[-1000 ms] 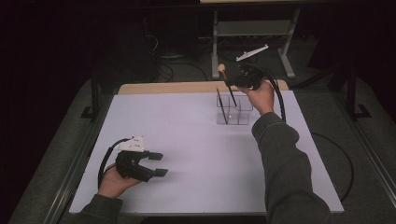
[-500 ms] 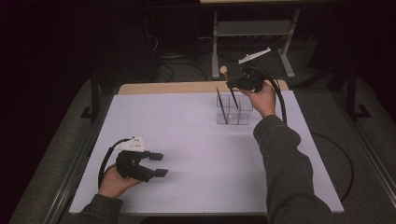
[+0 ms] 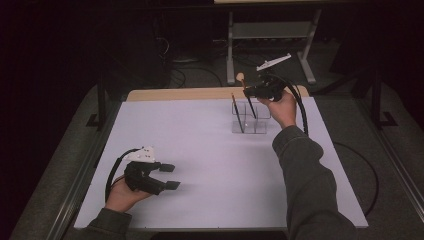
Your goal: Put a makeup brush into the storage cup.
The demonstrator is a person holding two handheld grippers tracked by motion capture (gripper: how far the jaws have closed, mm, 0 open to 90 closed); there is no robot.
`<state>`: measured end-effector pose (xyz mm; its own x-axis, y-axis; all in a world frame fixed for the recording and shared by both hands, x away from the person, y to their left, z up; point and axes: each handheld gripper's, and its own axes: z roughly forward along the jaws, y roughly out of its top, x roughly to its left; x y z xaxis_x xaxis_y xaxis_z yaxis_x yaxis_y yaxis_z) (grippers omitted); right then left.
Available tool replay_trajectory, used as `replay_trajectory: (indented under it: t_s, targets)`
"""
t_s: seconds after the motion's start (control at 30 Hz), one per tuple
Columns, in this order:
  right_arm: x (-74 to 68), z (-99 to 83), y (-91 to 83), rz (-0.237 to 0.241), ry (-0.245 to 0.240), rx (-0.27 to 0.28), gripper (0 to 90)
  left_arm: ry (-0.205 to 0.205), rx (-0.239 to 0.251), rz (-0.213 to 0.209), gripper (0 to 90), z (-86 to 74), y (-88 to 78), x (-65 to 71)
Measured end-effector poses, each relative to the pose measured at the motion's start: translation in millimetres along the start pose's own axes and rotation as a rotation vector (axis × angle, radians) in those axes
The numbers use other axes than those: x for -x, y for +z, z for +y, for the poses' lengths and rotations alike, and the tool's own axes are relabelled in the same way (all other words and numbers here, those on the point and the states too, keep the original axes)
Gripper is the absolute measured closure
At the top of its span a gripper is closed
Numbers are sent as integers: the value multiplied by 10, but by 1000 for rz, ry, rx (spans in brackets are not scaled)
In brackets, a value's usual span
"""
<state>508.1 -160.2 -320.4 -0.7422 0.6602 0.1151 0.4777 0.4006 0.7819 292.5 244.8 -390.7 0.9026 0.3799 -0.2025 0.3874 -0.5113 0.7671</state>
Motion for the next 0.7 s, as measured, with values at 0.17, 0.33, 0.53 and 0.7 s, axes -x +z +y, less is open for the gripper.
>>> replay_trajectory:
  t_s: [0.17,0.33,0.53,0.7]
  targets:
    - [-11,-25,-5,-2,8,-7,828,-2,1,3,329,0,2,2]
    - [-19,-56,-11,0,14,-9,827,-7,10,3,328,2,12,8]
    - [-20,-96,-1,0,24,-12,827,-2,6,2,328,1,11,4]
    - [-3,-143,24,-8,2,-7,827,-3,0,2,333,-1,11,4]
